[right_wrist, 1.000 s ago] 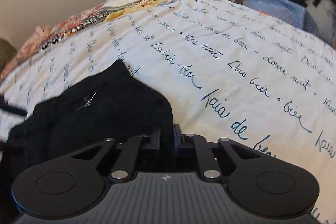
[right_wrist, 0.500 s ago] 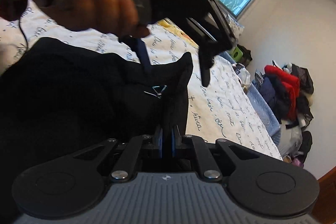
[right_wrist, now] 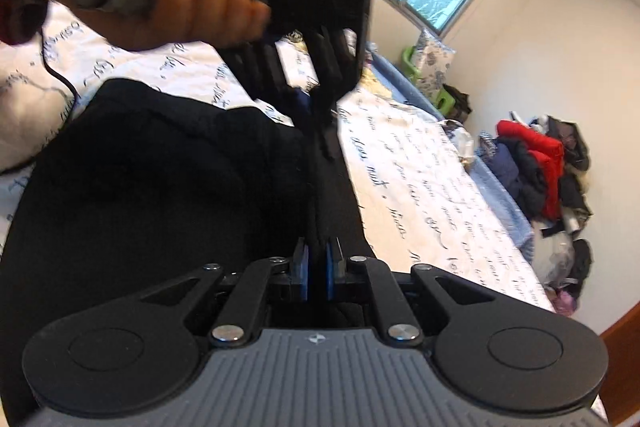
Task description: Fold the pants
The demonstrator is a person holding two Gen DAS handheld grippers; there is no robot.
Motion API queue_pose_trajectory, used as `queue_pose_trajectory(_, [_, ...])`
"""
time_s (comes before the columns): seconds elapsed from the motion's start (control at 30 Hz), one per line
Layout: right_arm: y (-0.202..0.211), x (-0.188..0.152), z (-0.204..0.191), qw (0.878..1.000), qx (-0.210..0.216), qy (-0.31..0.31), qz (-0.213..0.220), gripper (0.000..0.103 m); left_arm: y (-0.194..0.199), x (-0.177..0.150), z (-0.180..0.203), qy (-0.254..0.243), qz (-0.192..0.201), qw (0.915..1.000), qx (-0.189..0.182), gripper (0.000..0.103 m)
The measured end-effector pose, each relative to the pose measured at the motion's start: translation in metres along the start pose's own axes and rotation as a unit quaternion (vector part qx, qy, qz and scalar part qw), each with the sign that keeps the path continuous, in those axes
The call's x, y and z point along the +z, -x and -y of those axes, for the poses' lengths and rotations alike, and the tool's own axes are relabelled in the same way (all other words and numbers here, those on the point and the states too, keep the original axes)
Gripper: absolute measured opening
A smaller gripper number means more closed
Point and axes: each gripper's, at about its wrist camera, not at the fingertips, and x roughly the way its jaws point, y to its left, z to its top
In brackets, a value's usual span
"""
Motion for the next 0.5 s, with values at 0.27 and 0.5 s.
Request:
queue_pose_trajectory(0.27, [0.013, -0.017, 0.014, 0.998, -0.044, -0.010, -0.045, 0.033, 0.031, -0.029, 0.001, -0.061, 0.027, 0.9978, -0.006, 0.009])
queue_pose_trajectory(0.5, [0.011, -0.031, 0.021, 0.994, -0.054, 0.023, -0.091, 0.026, 0.031, -0.035, -0.012, -0.058, 0.017, 0.9982, -0.006, 0.009])
